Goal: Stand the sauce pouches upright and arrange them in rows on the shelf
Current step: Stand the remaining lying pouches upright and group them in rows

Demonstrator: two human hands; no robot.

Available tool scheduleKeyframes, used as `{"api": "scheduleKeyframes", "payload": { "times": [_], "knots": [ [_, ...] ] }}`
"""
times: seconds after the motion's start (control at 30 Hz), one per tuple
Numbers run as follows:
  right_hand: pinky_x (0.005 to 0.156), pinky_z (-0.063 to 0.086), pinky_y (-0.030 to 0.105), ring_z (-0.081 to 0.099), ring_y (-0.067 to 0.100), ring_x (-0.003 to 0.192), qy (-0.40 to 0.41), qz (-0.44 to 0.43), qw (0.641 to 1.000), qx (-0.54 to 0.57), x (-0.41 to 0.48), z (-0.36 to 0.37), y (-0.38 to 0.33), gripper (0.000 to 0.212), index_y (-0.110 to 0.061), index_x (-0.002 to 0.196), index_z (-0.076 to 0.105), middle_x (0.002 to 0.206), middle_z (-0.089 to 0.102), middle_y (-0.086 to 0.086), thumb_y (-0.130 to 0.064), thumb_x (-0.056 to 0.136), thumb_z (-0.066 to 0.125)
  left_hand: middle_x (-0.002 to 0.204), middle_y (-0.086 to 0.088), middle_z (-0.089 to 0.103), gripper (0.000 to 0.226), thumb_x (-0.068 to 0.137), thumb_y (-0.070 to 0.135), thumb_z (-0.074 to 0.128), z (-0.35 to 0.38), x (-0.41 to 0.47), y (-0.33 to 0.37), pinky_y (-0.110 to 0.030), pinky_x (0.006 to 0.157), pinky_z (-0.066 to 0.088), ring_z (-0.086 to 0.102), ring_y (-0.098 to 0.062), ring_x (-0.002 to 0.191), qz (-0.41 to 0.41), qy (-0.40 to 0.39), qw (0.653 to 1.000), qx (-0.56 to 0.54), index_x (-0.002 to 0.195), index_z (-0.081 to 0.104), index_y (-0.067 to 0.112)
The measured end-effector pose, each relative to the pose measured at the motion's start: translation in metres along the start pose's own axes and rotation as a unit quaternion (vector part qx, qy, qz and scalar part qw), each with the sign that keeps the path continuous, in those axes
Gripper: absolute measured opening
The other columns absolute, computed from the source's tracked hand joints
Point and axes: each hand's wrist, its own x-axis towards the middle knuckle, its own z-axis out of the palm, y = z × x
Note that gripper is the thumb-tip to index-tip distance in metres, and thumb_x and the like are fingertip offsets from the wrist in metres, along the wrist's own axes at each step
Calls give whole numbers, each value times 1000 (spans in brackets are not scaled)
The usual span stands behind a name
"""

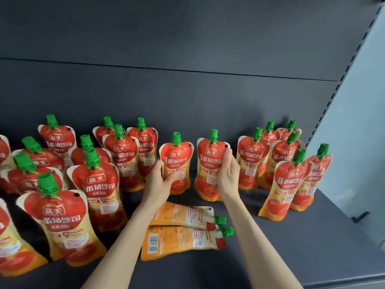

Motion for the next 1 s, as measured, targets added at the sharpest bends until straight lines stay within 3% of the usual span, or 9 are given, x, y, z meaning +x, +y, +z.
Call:
{"api": "scheduleKeyframes", "payload": {
  "times": [0.13,0.2,0.27,0.37,0.6,0.73,1.0],
  "knots": [
    [68,53,16,64,1,83,-45,12,998,-33,-4,-11,5,22,-20,89,52,89,63,-3,-31,99,36,124,-3,57,45,84,19,67,1,1,-6,-24,85,45,53,-13,114,-31,-3,1000,-3,123,45,12],
    [72,54,19,65,3,91,-80,14,996,-35,-8,-21,8,13,-20,98,52,97,65,-5,-31,94,46,128,-5,56,50,83,18,67,2,2,-8,-27,88,44,53,-20,119,-37,-5,999,1,126,43,13],
    [77,55,24,64,8,97,-116,16,991,-60,-12,-29,10,22,-21,104,51,103,65,-7,-33,87,59,129,-5,56,51,84,16,67,2,2,-7,-28,88,43,53,-21,121,-37,-2,999,6,128,42,13],
    [78,52,18,61,4,99,-175,16,976,-132,-16,-31,13,35,-26,111,48,105,61,-17,-20,83,69,129,-5,56,51,83,17,67,1,2,-4,-26,86,41,51,-21,121,-32,4,999,18,129,44,12],
    [85,53,28,61,12,103,-166,14,977,-131,-1,-23,20,32,-20,106,50,107,65,-3,-9,82,68,127,-7,57,51,83,15,67,-6,6,-10,-33,89,47,53,-22,120,-18,20,999,25,128,45,11],
    [88,54,32,61,14,107,-178,33,977,-114,4,-19,23,33,-18,110,46,111,63,2,-6,86,64,128,-7,56,52,85,16,66,-6,5,-10,-28,85,46,54,-21,119,-12,23,999,26,130,41,11],
    [86,53,25,60,11,109,-180,29,977,-108,-3,-19,24,33,-18,116,43,113,62,-2,-8,89,60,134,-6,52,59,87,19,63,-7,9,-11,-38,94,47,50,-22,124,-28,-8,999,35,137,34,13]
  ]
}}
